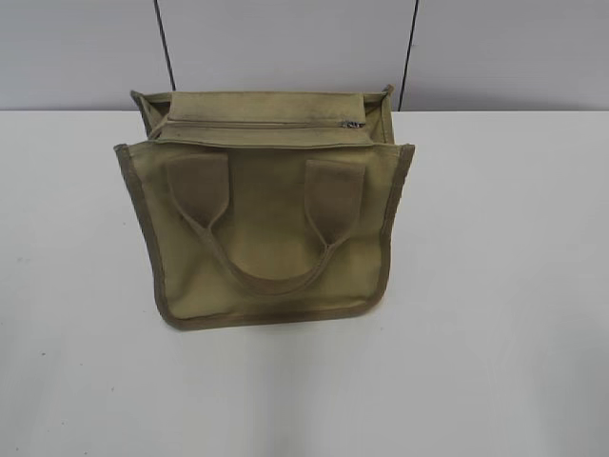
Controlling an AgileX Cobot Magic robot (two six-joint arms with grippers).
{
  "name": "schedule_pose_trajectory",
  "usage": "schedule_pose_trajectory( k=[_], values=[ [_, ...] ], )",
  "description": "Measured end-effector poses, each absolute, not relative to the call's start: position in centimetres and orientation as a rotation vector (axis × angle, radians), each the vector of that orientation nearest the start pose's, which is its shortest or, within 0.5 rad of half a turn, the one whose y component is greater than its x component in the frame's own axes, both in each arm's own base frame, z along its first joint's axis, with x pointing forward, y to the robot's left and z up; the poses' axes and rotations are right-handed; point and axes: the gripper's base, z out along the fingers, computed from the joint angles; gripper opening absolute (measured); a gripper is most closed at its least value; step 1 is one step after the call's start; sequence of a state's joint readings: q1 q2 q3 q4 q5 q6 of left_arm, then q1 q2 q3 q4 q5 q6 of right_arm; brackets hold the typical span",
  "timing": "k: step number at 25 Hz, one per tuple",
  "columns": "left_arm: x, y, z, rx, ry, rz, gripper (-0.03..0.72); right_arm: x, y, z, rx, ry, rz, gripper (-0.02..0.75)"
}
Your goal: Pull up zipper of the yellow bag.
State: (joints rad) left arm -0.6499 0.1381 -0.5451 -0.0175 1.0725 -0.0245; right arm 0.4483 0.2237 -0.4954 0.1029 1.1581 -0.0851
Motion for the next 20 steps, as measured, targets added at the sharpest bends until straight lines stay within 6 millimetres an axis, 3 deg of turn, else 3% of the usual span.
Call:
schedule_pose_trajectory(
  k=[14, 20],
  values=[
    [1.08, -0.96, 28.74, 0.659, 2.067, -0.405, 0.467, 2.27, 1.96, 26.21, -0.595, 2.275, 0.298, 0.576],
    [1.27, -0.69, 28.75, 0.416, 2.113, -0.274, 0.408, 2.38, 1.23, 26.29, -0.268, 2.296, 0.164, 0.576]
  ],
)
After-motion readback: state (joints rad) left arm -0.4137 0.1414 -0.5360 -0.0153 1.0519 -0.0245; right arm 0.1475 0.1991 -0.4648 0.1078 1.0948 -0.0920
